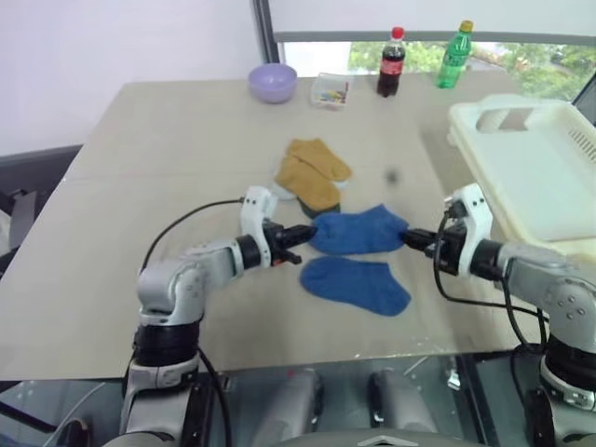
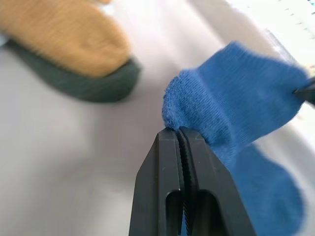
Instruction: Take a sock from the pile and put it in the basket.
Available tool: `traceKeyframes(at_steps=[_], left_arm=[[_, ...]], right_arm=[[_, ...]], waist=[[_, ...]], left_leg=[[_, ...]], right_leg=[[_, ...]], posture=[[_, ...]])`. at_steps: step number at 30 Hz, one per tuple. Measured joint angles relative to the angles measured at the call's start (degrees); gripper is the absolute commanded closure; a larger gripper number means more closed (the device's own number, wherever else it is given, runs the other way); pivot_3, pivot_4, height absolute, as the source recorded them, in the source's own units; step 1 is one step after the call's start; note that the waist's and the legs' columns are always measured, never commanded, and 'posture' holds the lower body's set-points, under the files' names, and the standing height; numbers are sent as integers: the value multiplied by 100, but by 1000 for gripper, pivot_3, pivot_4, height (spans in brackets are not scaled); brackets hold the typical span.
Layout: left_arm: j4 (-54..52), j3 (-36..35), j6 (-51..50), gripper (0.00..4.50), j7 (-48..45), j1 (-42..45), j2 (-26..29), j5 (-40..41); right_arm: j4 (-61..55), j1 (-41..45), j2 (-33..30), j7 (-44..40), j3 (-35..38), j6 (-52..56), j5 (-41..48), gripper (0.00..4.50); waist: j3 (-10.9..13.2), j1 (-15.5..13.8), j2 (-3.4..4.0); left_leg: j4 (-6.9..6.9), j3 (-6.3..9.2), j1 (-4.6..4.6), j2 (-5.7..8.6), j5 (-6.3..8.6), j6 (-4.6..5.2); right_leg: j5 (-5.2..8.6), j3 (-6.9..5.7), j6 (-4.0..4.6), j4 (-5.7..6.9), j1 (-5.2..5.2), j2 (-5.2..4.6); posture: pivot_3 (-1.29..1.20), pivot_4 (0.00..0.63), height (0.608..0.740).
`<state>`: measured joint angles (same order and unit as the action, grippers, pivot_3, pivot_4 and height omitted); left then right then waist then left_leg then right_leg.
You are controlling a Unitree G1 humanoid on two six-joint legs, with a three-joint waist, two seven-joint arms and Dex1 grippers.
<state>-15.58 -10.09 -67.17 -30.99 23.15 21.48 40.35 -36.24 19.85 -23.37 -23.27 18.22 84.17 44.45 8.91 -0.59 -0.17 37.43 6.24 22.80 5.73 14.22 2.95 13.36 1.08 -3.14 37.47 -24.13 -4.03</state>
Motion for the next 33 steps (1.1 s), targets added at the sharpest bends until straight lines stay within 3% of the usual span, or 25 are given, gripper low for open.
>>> traceKeyframes(at_steps=[4,9,18,33], left_arm=[[-366,-471,-461,4471,7,-208,220,571],[-666,-437,-748,4471,-33,-661,554,930],[-829,-251,-742,4471,-3,-1078,654,1036],[-717,196,-278,4471,134,-939,634,812]], right_arm=[[-583,-215,333,56,563,623,549,4500],[-1012,-797,403,295,890,796,1313,4500],[-1125,-1403,295,874,926,795,1846,4500],[-993,-1888,102,1261,611,643,2014,4500]], waist=[[0,-9,0],[0,-17,0],[0,-15,0],[1,-21,0]], left_leg=[[1,0,-2,1,0,1],[-2,0,-6,1,0,1],[-2,-1,-7,-1,1,1],[-4,-1,-5,-1,1,1]], right_leg=[[0,-2,0,2,3,0],[1,-2,0,-6,7,-1],[1,-2,0,-5,7,-2],[2,-3,-1,-13,8,-2]], posture=[[0,150,740],[0,150,740],[0,150,740],[0,150,740]])
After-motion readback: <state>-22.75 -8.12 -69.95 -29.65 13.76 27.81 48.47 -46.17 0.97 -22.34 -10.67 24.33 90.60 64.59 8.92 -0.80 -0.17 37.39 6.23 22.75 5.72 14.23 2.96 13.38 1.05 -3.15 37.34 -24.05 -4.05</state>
